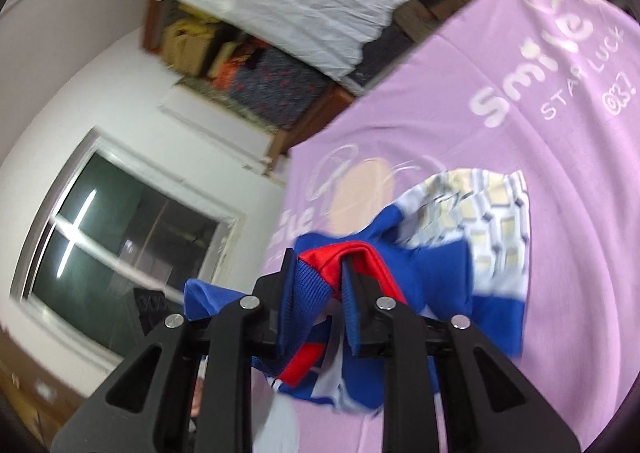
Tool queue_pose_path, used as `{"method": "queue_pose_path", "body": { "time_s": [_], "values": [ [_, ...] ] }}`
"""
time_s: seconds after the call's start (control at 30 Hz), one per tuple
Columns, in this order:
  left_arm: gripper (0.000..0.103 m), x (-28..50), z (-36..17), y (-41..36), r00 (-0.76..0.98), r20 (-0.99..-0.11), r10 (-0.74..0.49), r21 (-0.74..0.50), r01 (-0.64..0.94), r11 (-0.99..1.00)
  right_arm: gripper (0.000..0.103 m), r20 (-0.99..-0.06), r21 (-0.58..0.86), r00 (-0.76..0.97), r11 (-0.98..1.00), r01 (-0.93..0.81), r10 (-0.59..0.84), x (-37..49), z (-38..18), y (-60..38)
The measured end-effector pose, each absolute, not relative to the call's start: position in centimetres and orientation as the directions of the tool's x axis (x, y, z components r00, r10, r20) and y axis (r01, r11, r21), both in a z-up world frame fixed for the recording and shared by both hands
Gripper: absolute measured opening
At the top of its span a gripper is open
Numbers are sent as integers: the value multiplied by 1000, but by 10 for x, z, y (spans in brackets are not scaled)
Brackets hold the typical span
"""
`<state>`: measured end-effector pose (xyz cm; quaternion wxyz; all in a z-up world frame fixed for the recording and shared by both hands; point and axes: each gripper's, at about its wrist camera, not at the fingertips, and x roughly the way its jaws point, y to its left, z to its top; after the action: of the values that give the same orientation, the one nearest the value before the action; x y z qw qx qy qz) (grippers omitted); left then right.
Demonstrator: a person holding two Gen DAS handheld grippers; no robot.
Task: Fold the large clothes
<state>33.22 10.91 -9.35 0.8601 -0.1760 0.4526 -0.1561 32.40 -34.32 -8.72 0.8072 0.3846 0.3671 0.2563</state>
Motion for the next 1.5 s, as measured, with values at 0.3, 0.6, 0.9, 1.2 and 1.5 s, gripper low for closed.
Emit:
{"method": "queue_pose_path", "body": {
  "time_s": [0.3, 0.6, 0.9, 1.2, 1.5],
  "values": [
    [18, 368, -149, 115, 479, -739, -473, -488, 103, 867, 19, -443, 858, 545, 513, 28, 712, 392, -179, -342],
    [84, 325, -90, 145, 646, -599, -472, -511, 145, 847, 63, -304, 919, 555, 391, -42, 775, 382, -157, -366],
    [83, 317, -88, 162, 654, -578, -487, -507, 180, 843, 66, -352, 831, 637, 542, -124, 685, 358, -124, -380],
    [87, 278, -85, 119, 601, -633, -488, -243, 444, 862, 66, -447, 664, 612, 701, -262, 652, 314, -107, -352],
    [87, 334, -111, 91, 598, -720, -351, -200, 305, 931, 66, -570, 429, 681, 874, -229, 459, 310, -114, -325]
  ]
}}
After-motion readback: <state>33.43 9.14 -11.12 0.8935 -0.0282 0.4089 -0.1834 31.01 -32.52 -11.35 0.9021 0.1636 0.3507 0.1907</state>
